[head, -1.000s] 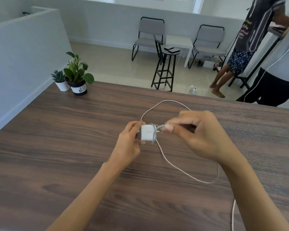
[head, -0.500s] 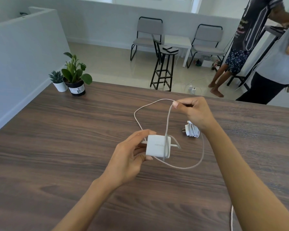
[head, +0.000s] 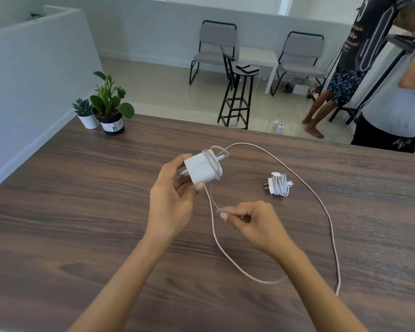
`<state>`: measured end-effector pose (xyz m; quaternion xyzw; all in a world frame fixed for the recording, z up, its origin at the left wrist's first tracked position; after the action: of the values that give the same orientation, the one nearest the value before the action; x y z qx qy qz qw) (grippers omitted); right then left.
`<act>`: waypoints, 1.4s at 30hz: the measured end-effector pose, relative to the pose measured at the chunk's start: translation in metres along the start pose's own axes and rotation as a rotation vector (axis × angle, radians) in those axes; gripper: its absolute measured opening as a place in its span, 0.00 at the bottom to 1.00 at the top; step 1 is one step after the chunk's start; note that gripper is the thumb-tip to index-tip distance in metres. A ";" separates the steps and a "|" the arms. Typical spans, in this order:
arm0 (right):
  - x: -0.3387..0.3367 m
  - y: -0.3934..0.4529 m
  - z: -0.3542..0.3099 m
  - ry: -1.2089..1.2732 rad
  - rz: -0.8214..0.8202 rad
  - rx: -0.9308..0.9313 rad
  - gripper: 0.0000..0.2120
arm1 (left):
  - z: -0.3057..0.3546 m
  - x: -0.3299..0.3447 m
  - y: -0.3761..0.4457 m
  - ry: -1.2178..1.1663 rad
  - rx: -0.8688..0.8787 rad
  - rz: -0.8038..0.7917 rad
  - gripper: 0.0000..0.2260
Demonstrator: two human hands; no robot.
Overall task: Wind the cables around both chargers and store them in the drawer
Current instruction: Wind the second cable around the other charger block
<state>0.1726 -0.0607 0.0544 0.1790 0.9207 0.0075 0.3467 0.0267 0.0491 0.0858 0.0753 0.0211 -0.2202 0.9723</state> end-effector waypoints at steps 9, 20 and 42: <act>-0.041 -0.029 -0.052 -0.294 0.057 -0.187 0.04 | -0.023 0.000 0.007 0.223 0.063 0.007 0.26; -0.079 0.016 -0.065 -0.255 0.094 -0.217 0.03 | -0.029 0.014 -0.017 0.289 0.095 -0.332 0.28; -0.004 -0.010 -0.003 0.331 0.072 0.035 0.08 | 0.011 0.004 0.005 -0.054 -0.074 0.048 0.21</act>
<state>0.1701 -0.0708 0.0575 0.2140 0.9582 0.0332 0.1868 0.0329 0.0502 0.0969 0.0337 0.0010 -0.1980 0.9796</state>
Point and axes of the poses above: each hand's wrist, its own y-axis towards the middle knuckle, its own x-axis out of the palm, z = x × y, the point moved 3 cm from there along y, towards the middle knuckle, and after that the axes turned 8 degrees about -x, right-handed, at the moved point
